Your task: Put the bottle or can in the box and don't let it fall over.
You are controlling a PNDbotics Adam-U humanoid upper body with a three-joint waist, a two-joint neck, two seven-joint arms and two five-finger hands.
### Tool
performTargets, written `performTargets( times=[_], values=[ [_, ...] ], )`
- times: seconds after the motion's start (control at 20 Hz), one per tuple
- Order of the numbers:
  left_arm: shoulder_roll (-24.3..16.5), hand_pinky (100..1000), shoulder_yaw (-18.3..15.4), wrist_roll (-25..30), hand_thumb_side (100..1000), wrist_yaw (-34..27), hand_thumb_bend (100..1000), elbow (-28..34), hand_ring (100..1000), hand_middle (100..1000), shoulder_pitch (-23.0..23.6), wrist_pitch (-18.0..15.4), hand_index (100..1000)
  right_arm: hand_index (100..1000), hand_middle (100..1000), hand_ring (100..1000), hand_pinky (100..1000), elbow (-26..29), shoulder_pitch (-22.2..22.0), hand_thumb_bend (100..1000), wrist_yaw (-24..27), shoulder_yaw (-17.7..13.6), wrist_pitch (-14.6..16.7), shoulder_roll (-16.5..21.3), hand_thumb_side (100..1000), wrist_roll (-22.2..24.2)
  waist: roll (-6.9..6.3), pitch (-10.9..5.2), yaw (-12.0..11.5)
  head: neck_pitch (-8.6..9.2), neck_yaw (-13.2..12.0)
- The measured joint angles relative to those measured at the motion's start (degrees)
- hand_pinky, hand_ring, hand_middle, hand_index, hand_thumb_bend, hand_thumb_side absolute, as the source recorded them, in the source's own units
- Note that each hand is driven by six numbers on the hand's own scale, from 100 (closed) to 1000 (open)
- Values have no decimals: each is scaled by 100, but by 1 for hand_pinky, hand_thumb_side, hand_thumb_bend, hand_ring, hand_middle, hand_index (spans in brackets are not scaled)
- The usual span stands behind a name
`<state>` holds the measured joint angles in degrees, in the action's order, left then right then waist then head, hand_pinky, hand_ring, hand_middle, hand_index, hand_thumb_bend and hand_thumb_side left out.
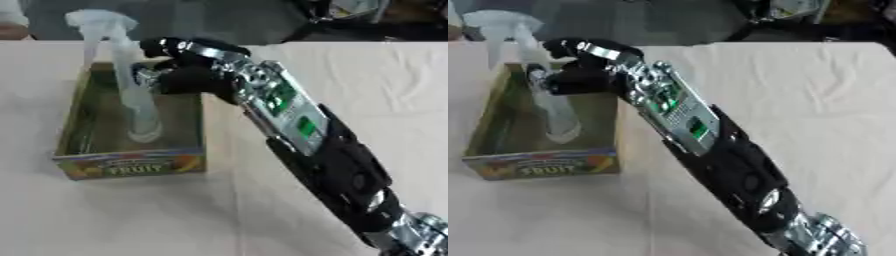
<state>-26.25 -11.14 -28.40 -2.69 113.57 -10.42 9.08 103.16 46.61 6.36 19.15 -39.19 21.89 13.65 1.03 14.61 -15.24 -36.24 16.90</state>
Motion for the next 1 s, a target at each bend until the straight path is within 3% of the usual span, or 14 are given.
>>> performTargets(
  times=[0.4,0.85,1.0],
  values=[
    [6,1000,1,13,567,23,100,0,759,628,120,38,812,1000,1000,1000,931,898,-358,100,514,-442,13,813,387,-247,4,-149,253,-47,-137],
    [107,1000,73,146,570,132,100,0,758,637,81,84,923,1000,1000,1000,883,1019,-715,100,1011,-1568,643,1389,387,-965,-107,-201,586,10,-372],
    [107,1000,110,193,565,284,100,0,742,635,-29,35,929,950,929,940,839,1020,-860,100,900,-1975,893,1472,387,-1216,-154,-216,628,36,-454]
  ],
)
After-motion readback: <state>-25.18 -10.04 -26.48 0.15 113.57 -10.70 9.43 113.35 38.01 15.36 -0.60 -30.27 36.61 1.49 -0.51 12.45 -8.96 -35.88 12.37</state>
